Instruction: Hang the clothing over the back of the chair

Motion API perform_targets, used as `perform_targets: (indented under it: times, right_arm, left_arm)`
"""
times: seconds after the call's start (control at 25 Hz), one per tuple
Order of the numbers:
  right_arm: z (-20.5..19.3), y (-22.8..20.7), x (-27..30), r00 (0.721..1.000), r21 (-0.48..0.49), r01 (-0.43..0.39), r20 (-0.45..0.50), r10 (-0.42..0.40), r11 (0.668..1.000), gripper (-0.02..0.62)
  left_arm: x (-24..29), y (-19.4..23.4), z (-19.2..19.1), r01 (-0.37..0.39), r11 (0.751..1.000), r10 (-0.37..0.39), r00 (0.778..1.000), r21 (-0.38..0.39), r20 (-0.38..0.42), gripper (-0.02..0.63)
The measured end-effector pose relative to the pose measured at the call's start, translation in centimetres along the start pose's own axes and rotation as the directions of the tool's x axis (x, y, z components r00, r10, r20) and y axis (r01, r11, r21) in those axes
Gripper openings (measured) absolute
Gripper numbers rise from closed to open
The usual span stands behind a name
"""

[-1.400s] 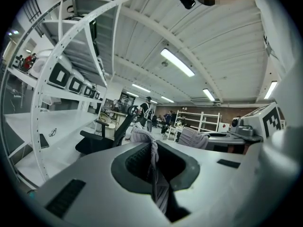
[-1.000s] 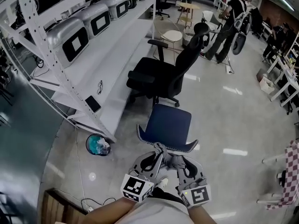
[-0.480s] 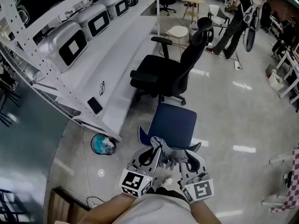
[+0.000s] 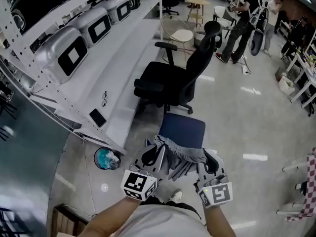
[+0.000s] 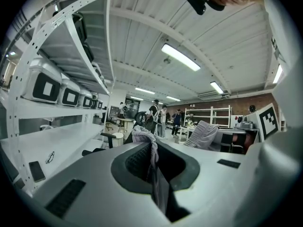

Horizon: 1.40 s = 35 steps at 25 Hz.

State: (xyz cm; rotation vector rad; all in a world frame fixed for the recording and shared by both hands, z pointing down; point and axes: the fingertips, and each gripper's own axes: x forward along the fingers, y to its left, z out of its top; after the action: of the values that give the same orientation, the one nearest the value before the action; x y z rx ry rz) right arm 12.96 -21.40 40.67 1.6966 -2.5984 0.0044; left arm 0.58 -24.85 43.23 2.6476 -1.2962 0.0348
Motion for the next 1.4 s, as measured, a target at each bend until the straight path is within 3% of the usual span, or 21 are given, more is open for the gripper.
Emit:
perform_targets:
  times: [0.44,0.72,1.04,1.28,1.4]
  right_arm:
    - [0.2,-4.5,4.4,0.994,-0.038,0.107,0.005,-0.107,0.994,0.029]
    - [-6.1,-6.4,6.9,0.981,-0.091,0.086,-0.167,-0.1,0.992,0.03]
    - [-14.3,-7.6,7.5,0.933,-0.064,0.056,-0.352,-0.075,0.996,0.031]
    - [-19.1,-7.8,7.7,0.875,0.007,0.003,-0.485,0.001,1.0,0.034]
    - [-19.8,-7.7,7.4,0.862,0.031,-0.008,-0.506,0.023,0.999,0.092]
  left_arm:
    - [5.4,4.5,1.9,-0.011,0.999,0.011,1.0,0.037,0.013,0.021]
    - [8.8,5.9,-3.5,-0.009,1.0,0.012,0.994,0.03,-0.112,0.021]
    - [10.1,7.8,-10.1,-0.03,1.0,0.03,0.969,0.002,-0.243,0.021]
    - [11.0,8.1,-12.8,-0.023,1.0,0.024,0.944,0.008,-0.329,0.021]
    - [11.2,8.3,-13.8,-0.03,0.999,0.019,0.938,-0.028,-0.346,0.021]
